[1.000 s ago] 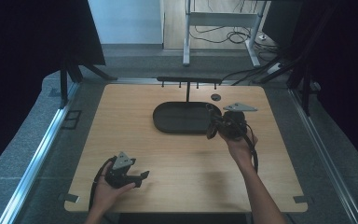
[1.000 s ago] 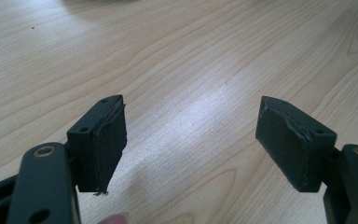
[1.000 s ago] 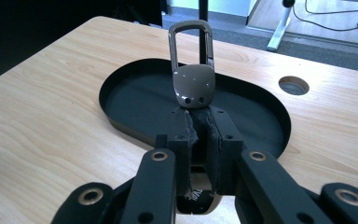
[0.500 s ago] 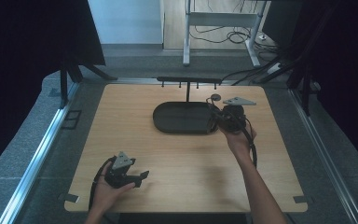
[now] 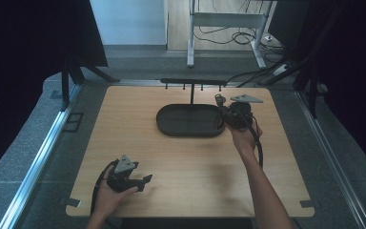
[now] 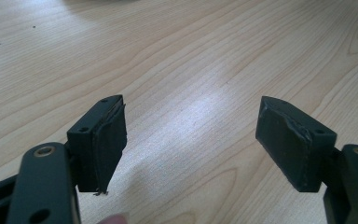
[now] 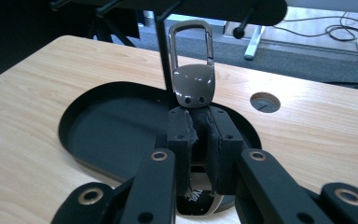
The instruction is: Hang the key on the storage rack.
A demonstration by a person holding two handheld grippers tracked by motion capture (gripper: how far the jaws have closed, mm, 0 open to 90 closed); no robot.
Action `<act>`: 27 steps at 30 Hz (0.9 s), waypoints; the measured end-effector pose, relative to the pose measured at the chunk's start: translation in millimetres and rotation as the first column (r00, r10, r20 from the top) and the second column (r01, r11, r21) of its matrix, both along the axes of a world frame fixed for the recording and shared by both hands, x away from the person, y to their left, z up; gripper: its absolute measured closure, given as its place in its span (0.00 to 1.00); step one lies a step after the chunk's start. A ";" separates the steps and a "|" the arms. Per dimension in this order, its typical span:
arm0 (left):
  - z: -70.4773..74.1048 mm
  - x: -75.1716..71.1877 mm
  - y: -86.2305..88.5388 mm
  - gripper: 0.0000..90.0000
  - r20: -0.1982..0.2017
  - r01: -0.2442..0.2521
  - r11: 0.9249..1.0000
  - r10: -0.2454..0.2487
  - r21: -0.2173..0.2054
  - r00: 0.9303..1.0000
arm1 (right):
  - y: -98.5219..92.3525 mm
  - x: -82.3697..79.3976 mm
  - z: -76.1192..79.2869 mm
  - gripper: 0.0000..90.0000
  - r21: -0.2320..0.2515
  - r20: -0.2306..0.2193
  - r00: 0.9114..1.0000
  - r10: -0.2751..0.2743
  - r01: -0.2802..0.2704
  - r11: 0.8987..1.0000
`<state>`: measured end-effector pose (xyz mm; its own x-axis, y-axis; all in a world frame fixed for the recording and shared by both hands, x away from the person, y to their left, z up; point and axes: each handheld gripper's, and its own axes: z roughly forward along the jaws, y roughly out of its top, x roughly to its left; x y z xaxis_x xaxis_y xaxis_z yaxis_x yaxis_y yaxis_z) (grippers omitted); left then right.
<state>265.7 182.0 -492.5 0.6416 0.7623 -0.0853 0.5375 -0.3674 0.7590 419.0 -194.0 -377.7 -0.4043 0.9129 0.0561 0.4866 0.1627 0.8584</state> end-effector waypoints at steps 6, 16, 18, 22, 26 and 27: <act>0.4 0.1 1.0 0.28 0.000 -0.001 1.000 0.001 -0.005 1.000 | -3.3 11.5 -5.6 0.90 -0.001 0.006 0.999 -0.033 0.033 0.999; 0.0 0.2 1.0 0.28 -0.002 0.000 1.000 0.000 -0.001 1.000 | -1.4 28.9 -11.7 0.90 0.006 0.011 0.998 -0.066 0.066 0.998; 0.0 0.3 1.3 0.28 -0.001 -0.001 1.000 0.001 -0.001 1.000 | -1.0 31.9 -11.4 0.90 0.009 0.016 0.997 -0.074 0.073 0.997; -0.1 0.5 1.8 0.28 -0.002 -0.002 1.000 0.002 -0.001 1.000 | 0.7 38.8 -12.2 0.90 -0.007 0.016 0.995 -0.097 0.097 0.995; -0.2 0.6 1.9 0.28 -0.003 -0.002 1.000 0.002 0.000 1.000 | 0.8 46.0 -16.5 0.90 0.001 0.007 0.995 -0.103 0.103 0.995; -0.2 0.6 1.9 0.28 -0.003 -0.002 1.000 0.002 0.000 1.000 | 0.8 46.0 -16.5 0.90 0.001 0.007 0.995 -0.103 0.103 0.995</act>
